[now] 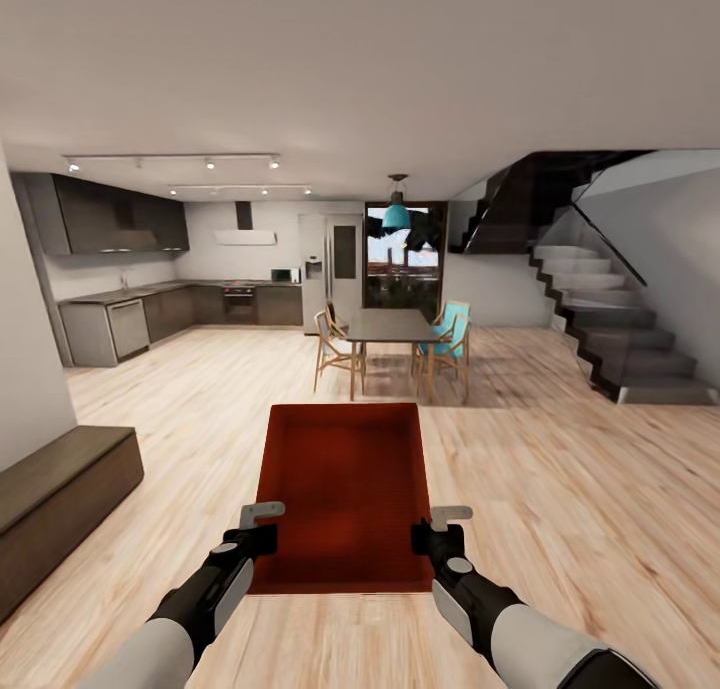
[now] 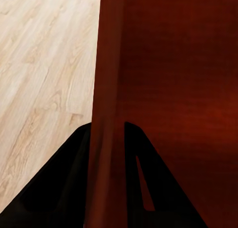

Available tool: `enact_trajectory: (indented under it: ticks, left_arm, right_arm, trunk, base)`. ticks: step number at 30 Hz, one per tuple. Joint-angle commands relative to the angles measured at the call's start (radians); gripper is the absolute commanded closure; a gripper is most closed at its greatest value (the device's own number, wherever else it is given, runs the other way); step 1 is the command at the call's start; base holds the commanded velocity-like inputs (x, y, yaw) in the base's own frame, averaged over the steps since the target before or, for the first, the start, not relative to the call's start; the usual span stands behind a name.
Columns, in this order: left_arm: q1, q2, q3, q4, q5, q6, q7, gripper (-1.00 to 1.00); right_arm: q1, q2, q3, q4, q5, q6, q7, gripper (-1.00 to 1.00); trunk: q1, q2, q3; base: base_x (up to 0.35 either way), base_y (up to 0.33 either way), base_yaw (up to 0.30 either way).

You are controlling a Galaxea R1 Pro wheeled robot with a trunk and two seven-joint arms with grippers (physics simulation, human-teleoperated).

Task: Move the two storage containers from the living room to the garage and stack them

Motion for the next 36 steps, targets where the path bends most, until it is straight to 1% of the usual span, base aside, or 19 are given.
enact_trajectory:
  ticks: [1,6,10,36]
  left_arm:
    - [-0.001,0.007,0.005,-0.004,-0.005,0.007,0.013,1.0]
    - [-0.001,0.007,0.005,-0.004,-0.005,0.007,0.013,1.0]
    - [-0.001,0.007,0.005,-0.004,-0.005,0.007,0.013,1.0]
    - [-0.001,0.007,0.005,-0.004,-0.005,0.007,0.013,1.0]
  right_arm:
    - [0.0,-0.027,0.013,0.09,-0.011,-0.005,-0.001,1.0]
    - [0.0,-0.026,0.01,0.09,-0.012,-0.004,-0.002,1.0]
    - [0.0,-0.026,0.009,0.09,-0.013,-0.005,-0.003,1.0]
    - [0.0,-0.027,0.008,0.09,-0.013,-0.005,-0.003,1.0]
  trunk:
    - [0.001,0.0,0.0]
    - [0.001,0.0,0.0]
    - [0.001,0.0,0.001]
    - [0.001,0.0,0.001]
  base:
    - [0.321,0.0,0.0]
    - [0.321,0.0,-0.019]
    - [0.321,0.0,-0.164]
    - [0.321,0.0,-0.277]
